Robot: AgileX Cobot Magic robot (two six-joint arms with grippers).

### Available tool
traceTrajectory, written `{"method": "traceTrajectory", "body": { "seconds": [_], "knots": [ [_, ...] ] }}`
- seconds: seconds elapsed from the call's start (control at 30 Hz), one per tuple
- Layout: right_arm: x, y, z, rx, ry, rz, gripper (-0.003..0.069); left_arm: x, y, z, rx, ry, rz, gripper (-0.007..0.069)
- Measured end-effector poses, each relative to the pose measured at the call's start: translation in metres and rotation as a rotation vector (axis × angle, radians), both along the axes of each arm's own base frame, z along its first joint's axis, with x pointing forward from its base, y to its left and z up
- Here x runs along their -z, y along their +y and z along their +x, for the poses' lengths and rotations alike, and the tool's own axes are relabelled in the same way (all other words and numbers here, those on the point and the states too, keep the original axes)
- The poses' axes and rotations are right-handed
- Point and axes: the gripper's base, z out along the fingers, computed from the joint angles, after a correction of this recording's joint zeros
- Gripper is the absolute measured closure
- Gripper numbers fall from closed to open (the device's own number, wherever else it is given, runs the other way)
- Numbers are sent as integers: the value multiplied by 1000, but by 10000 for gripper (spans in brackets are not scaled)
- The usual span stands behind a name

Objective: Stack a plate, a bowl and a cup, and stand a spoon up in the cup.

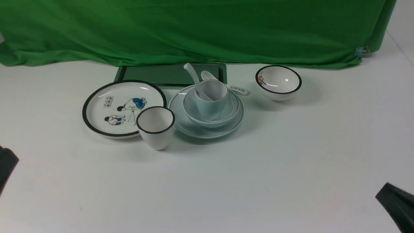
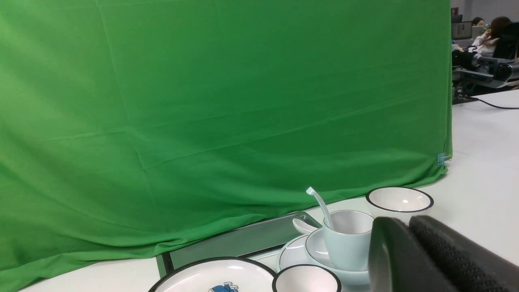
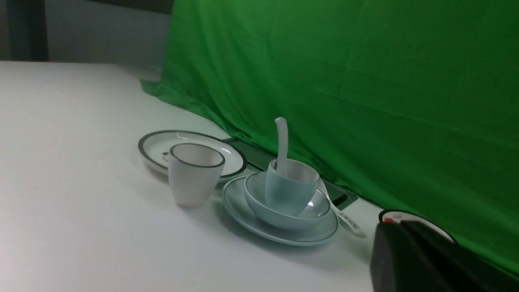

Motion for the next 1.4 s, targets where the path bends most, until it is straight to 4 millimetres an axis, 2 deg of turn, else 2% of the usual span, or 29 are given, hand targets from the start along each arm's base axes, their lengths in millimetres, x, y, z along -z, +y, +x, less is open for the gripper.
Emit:
{"method": "traceTrajectory", "body": {
  "seconds": [0.17,0.3,0.43,0.6,0.77,0.93,1.4],
  "knots": [
    [25,-2,0,20,100,-71,620,0,0,0,0,1,0,633],
    [48,-8,-2,76,310,-92,646,0,0,0,0,0,1,633],
    [47,-15,-4,143,340,2,648,1,0,0,0,2,2,633],
    [41,-35,-11,368,252,142,645,1,0,0,1,5,-3,633],
    [42,-45,-12,553,267,222,645,2,0,0,0,8,4,633],
    [49,-48,-13,604,344,227,645,2,0,0,1,11,-1,633],
    [50,-48,-13,607,351,212,626,2,0,1,1,12,0,633]
  ]
}}
